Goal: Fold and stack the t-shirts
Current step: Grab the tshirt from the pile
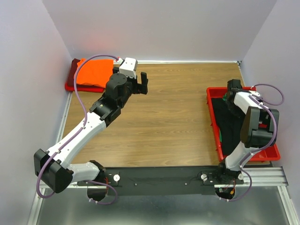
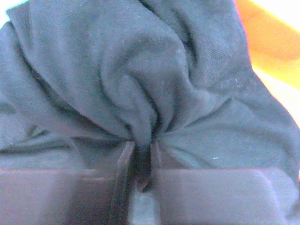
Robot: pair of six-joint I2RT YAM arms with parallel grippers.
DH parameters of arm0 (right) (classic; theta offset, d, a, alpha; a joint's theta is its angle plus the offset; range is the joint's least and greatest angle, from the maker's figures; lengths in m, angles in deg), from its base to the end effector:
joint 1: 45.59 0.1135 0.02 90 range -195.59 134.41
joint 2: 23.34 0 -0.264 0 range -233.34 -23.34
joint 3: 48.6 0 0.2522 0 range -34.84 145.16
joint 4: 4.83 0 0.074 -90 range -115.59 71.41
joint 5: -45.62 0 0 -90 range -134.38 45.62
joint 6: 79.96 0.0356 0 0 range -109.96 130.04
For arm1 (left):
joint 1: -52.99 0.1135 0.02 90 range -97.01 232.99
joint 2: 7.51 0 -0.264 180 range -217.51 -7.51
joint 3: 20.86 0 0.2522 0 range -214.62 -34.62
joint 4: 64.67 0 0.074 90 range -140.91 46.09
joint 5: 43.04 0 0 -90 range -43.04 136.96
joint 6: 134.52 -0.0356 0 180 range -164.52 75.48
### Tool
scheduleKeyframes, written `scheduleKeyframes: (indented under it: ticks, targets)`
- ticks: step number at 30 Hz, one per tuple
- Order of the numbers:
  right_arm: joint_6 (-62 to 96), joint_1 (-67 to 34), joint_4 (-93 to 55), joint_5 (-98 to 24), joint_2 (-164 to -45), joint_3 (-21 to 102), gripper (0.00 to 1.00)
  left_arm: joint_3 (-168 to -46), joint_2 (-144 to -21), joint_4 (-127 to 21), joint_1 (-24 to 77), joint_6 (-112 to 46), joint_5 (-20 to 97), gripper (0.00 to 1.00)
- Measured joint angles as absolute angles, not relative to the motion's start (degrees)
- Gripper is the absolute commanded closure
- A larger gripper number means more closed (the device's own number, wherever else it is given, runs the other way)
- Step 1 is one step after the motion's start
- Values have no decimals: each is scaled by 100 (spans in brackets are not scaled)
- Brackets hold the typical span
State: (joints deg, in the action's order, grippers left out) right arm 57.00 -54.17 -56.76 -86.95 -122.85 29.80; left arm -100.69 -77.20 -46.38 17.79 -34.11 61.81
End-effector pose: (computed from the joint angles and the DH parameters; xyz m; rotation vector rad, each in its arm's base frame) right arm 0.3209 -0.0728 0.1872 1.2996 2.1548 -0.8012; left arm 0.2373 -0.1562 0.3901 0.1785 1.7129 -0.3695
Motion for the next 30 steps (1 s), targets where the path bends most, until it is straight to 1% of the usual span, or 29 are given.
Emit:
scheduleKeyframes:
  ticks: [1, 2, 7, 15, 19, 22, 27, 30]
  targets:
    - [5689, -5417, -5658, -8682, -12289, 2959, 99, -10069, -7722, -4638, 1779, -3409, 6173, 2]
    - [5654, -5417, -5650, -8667, -12289, 2948, 100, -10069, -7722, -4638, 1779, -3406, 6164, 2]
    - [5333, -5426, -5624, -8317, -11990, 2932, 99, -10069, -7755, -4642, 1779, -3391, 6136, 2]
    - [4507, -5421, -5471, -6944, -10488, 3127, 100, -10073, -7825, -4642, 1779, -3367, 6133, 2]
    - [4198, -5336, -5416, -6238, -10302, 3774, 100, -10182, -7947, -4581, 1779, -3317, 6171, 2]
    - [4094, -5115, -5414, -5948, -10344, 4316, 100, -10364, -8087, -4459, 1779, -3286, 6293, 2]
    - [3947, -4383, -5401, -5747, -10761, 5651, 99, -10779, -8260, -4262, 1779, -3236, 6586, 2]
    - [3820, -3651, -5298, -5701, -11338, 6733, 100, -11052, -8323, -4198, 1779, -3179, 6699, 2]
